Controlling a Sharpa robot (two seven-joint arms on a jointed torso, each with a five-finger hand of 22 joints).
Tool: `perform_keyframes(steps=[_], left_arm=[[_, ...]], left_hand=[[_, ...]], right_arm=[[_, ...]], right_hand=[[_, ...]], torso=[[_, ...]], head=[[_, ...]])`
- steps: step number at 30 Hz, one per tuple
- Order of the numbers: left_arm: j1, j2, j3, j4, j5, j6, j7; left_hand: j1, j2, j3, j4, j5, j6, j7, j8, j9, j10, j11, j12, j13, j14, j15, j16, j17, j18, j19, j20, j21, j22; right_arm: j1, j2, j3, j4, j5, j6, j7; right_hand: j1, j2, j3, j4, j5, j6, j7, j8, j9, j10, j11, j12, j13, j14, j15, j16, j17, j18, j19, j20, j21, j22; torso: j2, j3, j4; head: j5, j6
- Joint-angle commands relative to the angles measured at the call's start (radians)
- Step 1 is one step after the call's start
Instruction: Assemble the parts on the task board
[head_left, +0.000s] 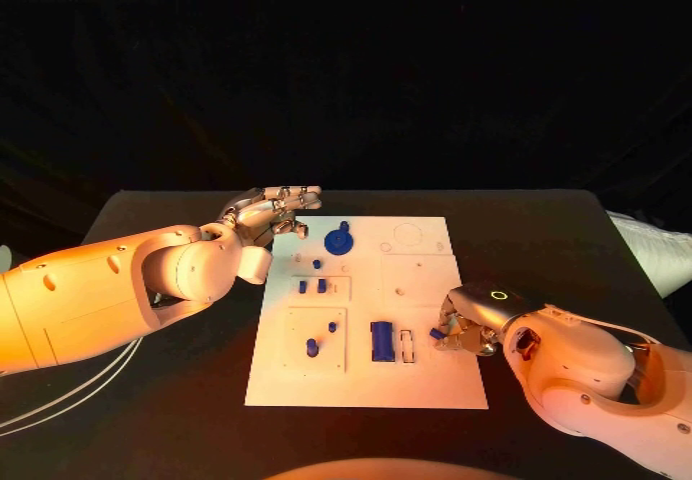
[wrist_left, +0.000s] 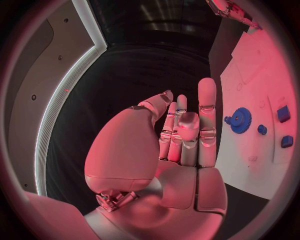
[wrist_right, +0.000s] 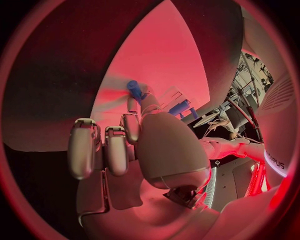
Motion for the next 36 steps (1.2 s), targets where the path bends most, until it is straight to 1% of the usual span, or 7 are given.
perform_keyframes(steps=[1, 11, 13, 14, 17, 24, 36], left_arm=[[0.0, 0.001, 0.0, 0.002, -0.006, 0.018, 0.004], [0.0, 0.001, 0.0, 0.002, -0.009, 0.018, 0.004], [0.0, 0.001, 0.0, 0.003, -0.009, 0.018, 0.004], [0.0, 0.001, 0.0, 0.003, -0.009, 0.018, 0.004], [0.0, 0.001, 0.0, 0.003, -0.01, 0.017, 0.004], [0.0, -0.001, 0.0, 0.006, -0.01, 0.017, 0.004], [0.0, -0.002, 0.0, 0.009, -0.01, 0.018, 0.006]], left_hand=[[-0.008, 0.004, -0.006, 0.002, -0.004, -0.005, 0.001, 0.006, 0.0, -0.004, 0.0, 0.006, 0.001, -0.006, 0.003, -0.002, -0.001, 0.014, -0.005, 0.002, -0.006, -0.001], [-0.008, 0.004, -0.006, 0.002, -0.004, -0.005, 0.001, 0.006, 0.0, -0.004, 0.0, 0.006, 0.001, -0.006, 0.003, -0.002, -0.001, 0.014, -0.005, 0.002, -0.006, -0.001], [-0.008, 0.004, -0.006, 0.002, -0.004, -0.005, 0.001, 0.006, 0.0, -0.004, 0.0, 0.006, 0.001, -0.006, 0.003, -0.002, -0.001, 0.014, -0.005, 0.002, -0.006, -0.001], [-0.008, 0.004, -0.006, 0.002, -0.004, -0.005, 0.001, 0.006, 0.0, -0.004, 0.0, 0.006, 0.001, -0.006, 0.003, -0.002, -0.001, 0.014, -0.005, 0.002, -0.006, -0.001], [-0.008, 0.005, -0.007, 0.001, -0.004, -0.005, 0.001, 0.007, 0.0, -0.006, 0.0, 0.009, 0.002, -0.007, 0.003, -0.002, -0.004, 0.014, -0.006, 0.002, -0.009, -0.003], [-0.008, 0.005, -0.007, 0.001, -0.004, -0.005, 0.001, 0.007, 0.0, -0.006, 0.0, 0.009, 0.002, -0.007, 0.003, -0.002, -0.004, 0.014, -0.006, 0.002, -0.009, -0.003], [-0.008, 0.005, -0.007, 0.001, -0.004, -0.005, 0.001, 0.007, 0.0, -0.006, 0.0, 0.009, 0.002, -0.007, 0.003, -0.002, -0.004, 0.014, -0.006, 0.002, -0.009, -0.003]], right_arm=[[-0.021, 0.0, -0.019, -0.03, -0.037, 0.13, -0.03], [-0.021, -0.017, -0.019, -0.01, 0.152, -0.047, -0.028], [-0.021, -0.024, -0.017, 0.0, 0.203, -0.09, -0.027], [-0.02, -0.027, -0.016, 0.005, 0.224, -0.111, -0.026], [-0.018, -0.036, -0.013, 0.019, 0.281, -0.167, -0.025], [-0.013, -0.048, -0.009, 0.046, 0.355, -0.242, -0.024], [-0.012, -0.032, -0.008, 0.065, 0.451, -0.295, -0.022]], right_hand=[[0.09, 0.078, 0.045, -0.028, 0.011, 0.005, -0.004, -0.005, -0.009, 0.011, -0.018, -0.006, -0.263, 0.086, -0.003, 0.005, 0.15, -0.019, 0.002, -0.008, 0.004, 0.001], [0.045, 0.087, 0.191, -0.016, 0.081, -0.006, 0.001, -0.02, -0.007, 0.018, -0.016, -0.012, -0.261, 0.087, 0.001, 0.009, 0.158, -0.021, 0.007, -0.006, 0.009, 0.01], [0.023, 0.067, 0.251, -0.011, 0.082, -0.004, 0.001, -0.022, -0.005, 0.02, -0.015, -0.013, -0.26, 0.087, 0.001, 0.009, 0.158, -0.021, 0.007, -0.005, 0.009, 0.011], [-0.003, 0.027, 0.331, -0.012, 0.08, 0.0, -0.001, -0.024, -0.002, 0.021, -0.017, -0.014, -0.257, 0.088, 0.001, 0.009, 0.158, -0.021, 0.007, -0.004, 0.01, 0.012], [-0.058, -0.018, 0.439, -0.008, 0.074, 0.002, -0.001, -0.026, 0.006, 0.025, -0.012, -0.014, -0.254, 0.088, -0.001, 0.009, 0.16, -0.022, 0.007, -0.002, 0.01, 0.013], [-0.101, -0.051, 0.511, -0.015, 0.071, 0.005, 0.001, -0.023, 0.016, 0.029, -0.014, -0.013, -0.25, 0.088, 0.001, 0.01, 0.162, -0.021, 0.007, -0.004, 0.01, 0.014], [-0.165, -0.087, 0.529, -0.004, 0.071, 0.014, -0.003, -0.018, 0.028, 0.04, -0.016, 0.003, -0.237, 0.09, 0.0, 0.015, 0.169, -0.023, 0.01, -0.005, 0.015, 0.022]], torso=[[0.0, -0.0001, -0.0005], [0.0, 0.0001, 0.0002], [0.0, 0.0001, 0.0003], [0.0, 0.0001, 0.0001], [0.001, 0.0003, -0.0004], [0.001, 0.0002, 0.0001], [0.001, 0.0, 0.0002]], head=[[0.0, -0.001], [0.0, 0.0], [0.0, 0.0], [0.0, 0.0], [0.0, 0.001], [-0.001, -0.001], [-0.002, -0.004]])
